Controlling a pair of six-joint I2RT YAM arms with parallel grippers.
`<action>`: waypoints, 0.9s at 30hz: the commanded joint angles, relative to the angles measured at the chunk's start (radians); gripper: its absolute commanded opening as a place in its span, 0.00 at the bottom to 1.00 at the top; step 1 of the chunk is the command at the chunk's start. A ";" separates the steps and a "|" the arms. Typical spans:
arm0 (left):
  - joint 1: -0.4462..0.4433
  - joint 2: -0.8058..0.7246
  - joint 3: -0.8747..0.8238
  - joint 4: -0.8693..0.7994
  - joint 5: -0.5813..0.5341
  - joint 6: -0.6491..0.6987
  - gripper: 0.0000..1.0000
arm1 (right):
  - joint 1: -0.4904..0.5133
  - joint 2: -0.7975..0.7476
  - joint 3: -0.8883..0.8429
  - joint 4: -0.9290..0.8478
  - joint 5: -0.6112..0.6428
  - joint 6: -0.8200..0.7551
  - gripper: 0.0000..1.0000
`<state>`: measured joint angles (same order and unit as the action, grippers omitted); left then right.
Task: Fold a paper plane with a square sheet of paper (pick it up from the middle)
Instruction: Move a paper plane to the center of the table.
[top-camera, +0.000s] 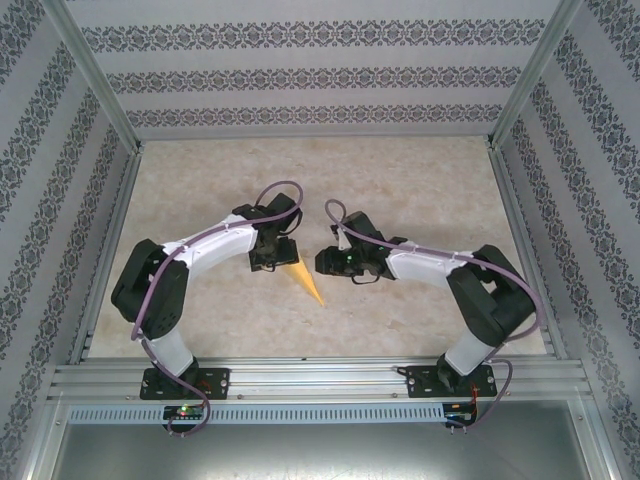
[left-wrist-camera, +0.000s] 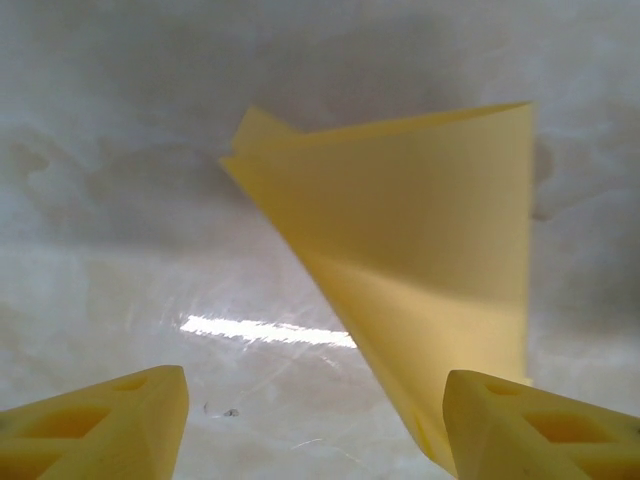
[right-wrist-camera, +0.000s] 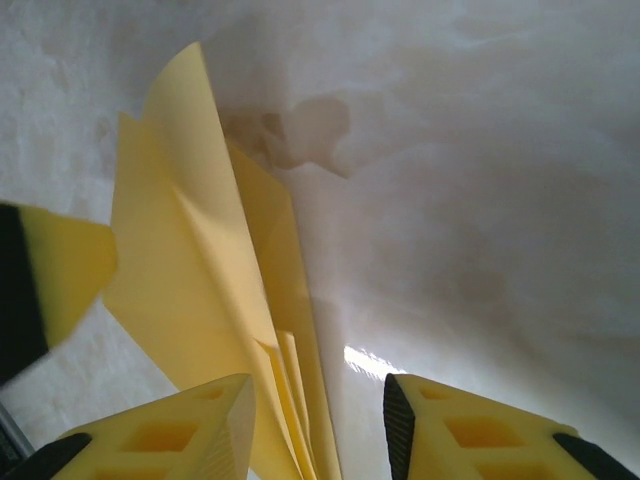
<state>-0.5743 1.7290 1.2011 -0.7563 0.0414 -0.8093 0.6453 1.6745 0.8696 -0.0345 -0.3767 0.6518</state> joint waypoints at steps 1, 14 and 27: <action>-0.002 0.030 0.004 -0.033 0.002 -0.041 0.65 | 0.018 0.058 0.053 -0.006 -0.072 -0.058 0.42; 0.017 -0.005 -0.063 0.001 -0.006 -0.042 0.50 | 0.052 0.189 0.113 0.022 -0.184 -0.090 0.44; 0.019 -0.028 -0.079 0.022 -0.003 -0.032 0.48 | 0.101 0.209 0.153 -0.075 -0.118 -0.160 0.27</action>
<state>-0.5674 1.7409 1.1362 -0.7452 0.0448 -0.8425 0.7319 1.8713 0.9852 -0.0513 -0.5468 0.5449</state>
